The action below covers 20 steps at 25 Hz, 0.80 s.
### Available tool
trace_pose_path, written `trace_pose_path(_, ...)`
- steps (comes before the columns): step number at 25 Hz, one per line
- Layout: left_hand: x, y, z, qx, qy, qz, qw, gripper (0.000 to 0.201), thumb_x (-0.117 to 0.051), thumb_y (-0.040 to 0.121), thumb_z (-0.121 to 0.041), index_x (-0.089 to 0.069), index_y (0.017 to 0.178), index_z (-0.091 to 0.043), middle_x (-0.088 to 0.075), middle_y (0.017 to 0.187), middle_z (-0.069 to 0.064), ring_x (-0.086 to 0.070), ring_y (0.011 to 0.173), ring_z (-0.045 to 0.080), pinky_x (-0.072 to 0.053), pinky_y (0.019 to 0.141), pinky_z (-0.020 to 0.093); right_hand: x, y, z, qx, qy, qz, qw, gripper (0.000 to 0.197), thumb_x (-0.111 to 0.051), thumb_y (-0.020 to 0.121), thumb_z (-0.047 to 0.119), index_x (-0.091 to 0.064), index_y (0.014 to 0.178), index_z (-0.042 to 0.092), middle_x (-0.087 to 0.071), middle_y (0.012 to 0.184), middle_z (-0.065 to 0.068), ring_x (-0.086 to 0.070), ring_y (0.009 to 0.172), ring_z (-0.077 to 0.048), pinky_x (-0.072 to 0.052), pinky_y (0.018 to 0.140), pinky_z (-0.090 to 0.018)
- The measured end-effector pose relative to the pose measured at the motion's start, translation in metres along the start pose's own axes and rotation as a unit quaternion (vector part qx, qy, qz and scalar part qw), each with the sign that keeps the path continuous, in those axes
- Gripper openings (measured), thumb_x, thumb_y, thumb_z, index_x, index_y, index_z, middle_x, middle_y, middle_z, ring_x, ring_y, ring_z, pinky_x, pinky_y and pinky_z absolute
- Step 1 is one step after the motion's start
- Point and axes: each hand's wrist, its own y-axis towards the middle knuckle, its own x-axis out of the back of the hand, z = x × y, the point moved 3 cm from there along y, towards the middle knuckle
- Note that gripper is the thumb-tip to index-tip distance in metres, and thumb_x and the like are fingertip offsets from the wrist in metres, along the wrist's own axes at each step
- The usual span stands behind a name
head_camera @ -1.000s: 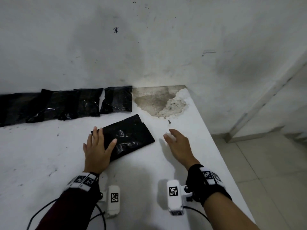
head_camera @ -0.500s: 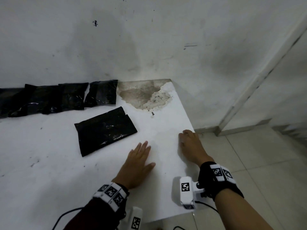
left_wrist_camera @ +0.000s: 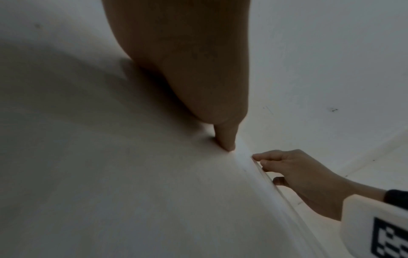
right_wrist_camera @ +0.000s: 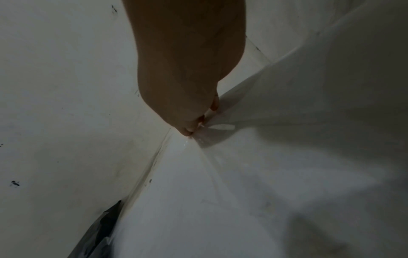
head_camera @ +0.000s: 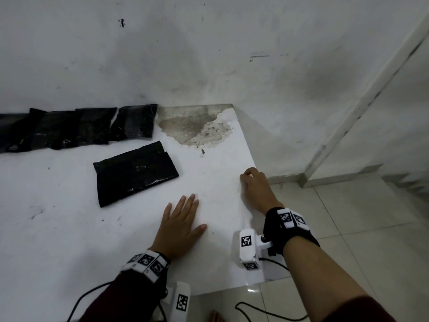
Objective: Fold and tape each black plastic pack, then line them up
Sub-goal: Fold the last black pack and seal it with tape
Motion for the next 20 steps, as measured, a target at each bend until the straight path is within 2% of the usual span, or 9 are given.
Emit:
trace_pose_path(3, 0.0, 0.0, 0.001, 0.005, -0.002, -0.003, 1.0, 0.116, 0.032, 0.051, -0.081, 0.005, 0.149, -0.024, 0.023, 0.147, -0.013, 0.025, 0.133, 0.002, 0.017, 0.11, 0.03, -0.002, -0.002, -0.006, 0.005, 0.058, -0.041, 0.997, 0.017, -0.051, 0.085, -0.006, -0.067, 0.081, -0.003, -0.059, 0.095, -0.017, -0.055, 0.082, -0.037, -0.044, 0.072, -0.036)
trace_pose_path(5, 0.0, 0.001, 0.0, 0.009, -0.003, -0.004, 1.0, 0.116, 0.032, 0.05, -0.081, 0.005, 0.148, -0.025, 0.022, 0.149, -0.014, 0.026, 0.133, 0.001, 0.018, 0.11, 0.03, 0.001, 0.001, -0.005, 0.004, 0.07, -0.034, 0.997, 0.017, -0.049, 0.091, 0.002, -0.065, 0.088, -0.003, -0.057, 0.1, -0.018, -0.054, 0.089, -0.037, -0.045, 0.076, -0.04)
trace_pose_path(8, 0.001, 0.001, -0.002, 0.016, -0.001, -0.004, 1.0, 0.118, 0.031, 0.049, -0.083, 0.005, 0.148, -0.025, 0.023, 0.148, -0.015, 0.025, 0.132, 0.0, 0.017, 0.11, 0.03, 0.008, 0.009, -0.001, -0.025, 0.051, 0.002, 0.998, 0.018, -0.049, 0.094, 0.011, -0.061, 0.1, -0.001, -0.052, 0.11, -0.017, -0.051, 0.098, -0.035, -0.042, 0.078, -0.039)
trace_pose_path(10, 0.001, 0.002, -0.002, 0.021, -0.001, 0.0, 1.0, 0.113, 0.021, 0.054, -0.086, 0.005, 0.148, -0.025, 0.022, 0.149, -0.014, 0.025, 0.132, 0.0, 0.017, 0.111, 0.031, 0.01, 0.012, 0.001, -0.026, 0.016, 0.017, 0.999, 0.021, -0.046, 0.096, 0.015, -0.058, 0.105, 0.001, -0.05, 0.113, -0.017, -0.051, 0.099, -0.035, -0.039, 0.074, -0.037)
trace_pose_path(13, 0.002, 0.003, -0.002, 0.029, -0.004, 0.0, 1.0, 0.097, 0.008, 0.064, -0.073, 0.005, 0.148, -0.025, 0.018, 0.152, -0.012, 0.024, 0.132, 0.0, 0.016, 0.111, 0.031, 0.008, 0.013, 0.002, -0.007, -0.019, 0.01, 1.0, 0.021, -0.041, 0.097, 0.013, -0.056, 0.109, 0.003, -0.05, 0.113, -0.016, -0.05, 0.098, -0.036, -0.032, 0.068, -0.034)
trace_pose_path(15, 0.001, 0.003, -0.001, 0.032, 0.003, 0.005, 0.999, 0.095, 0.008, 0.064, -0.071, 0.005, 0.148, -0.026, 0.019, 0.152, -0.013, 0.024, 0.131, -0.001, 0.015, 0.112, 0.032, 0.006, 0.015, 0.001, -0.003, -0.008, -0.003, 1.0, 0.018, -0.044, 0.093, 0.005, -0.058, 0.103, 0.003, -0.053, 0.108, -0.015, -0.048, 0.095, -0.036, -0.03, 0.065, -0.033)
trace_pose_path(17, 0.0, 0.003, -0.001, 0.034, 0.004, 0.005, 0.999, 0.095, 0.007, 0.064, -0.071, 0.003, 0.149, -0.026, 0.015, 0.154, -0.012, 0.023, 0.131, -0.001, 0.014, 0.112, 0.033, 0.002, 0.015, 0.002, 0.015, 0.024, -0.011, 1.0, 0.015, -0.05, 0.083, -0.005, -0.06, 0.087, 0.005, -0.057, 0.093, -0.013, -0.049, 0.085, -0.036, -0.031, 0.063, -0.036)
trace_pose_path(18, 0.0, 0.003, 0.0, 0.035, 0.001, 0.004, 0.999, 0.095, 0.007, 0.064, -0.071, 0.003, 0.149, -0.027, 0.014, 0.155, -0.011, 0.023, 0.131, -0.001, 0.014, 0.112, 0.033, 0.001, 0.015, 0.002, 0.026, 0.039, -0.011, 0.999, 0.02, -0.052, 0.076, -0.01, -0.058, 0.076, 0.009, -0.056, 0.082, -0.011, -0.049, 0.078, -0.035, -0.032, 0.063, -0.037)
trace_pose_path(20, 0.0, 0.003, 0.001, 0.036, 0.001, 0.005, 0.999, 0.095, 0.006, 0.064, -0.071, 0.001, 0.149, -0.027, 0.012, 0.156, -0.011, 0.021, 0.134, 0.0, 0.013, 0.113, 0.033, 0.006, 0.011, 0.005, 0.047, 0.093, -0.013, 0.995, 0.04, -0.047, 0.065, -0.017, -0.041, 0.061, 0.022, -0.046, 0.066, -0.003, -0.043, 0.068, -0.029, -0.029, 0.062, -0.036)
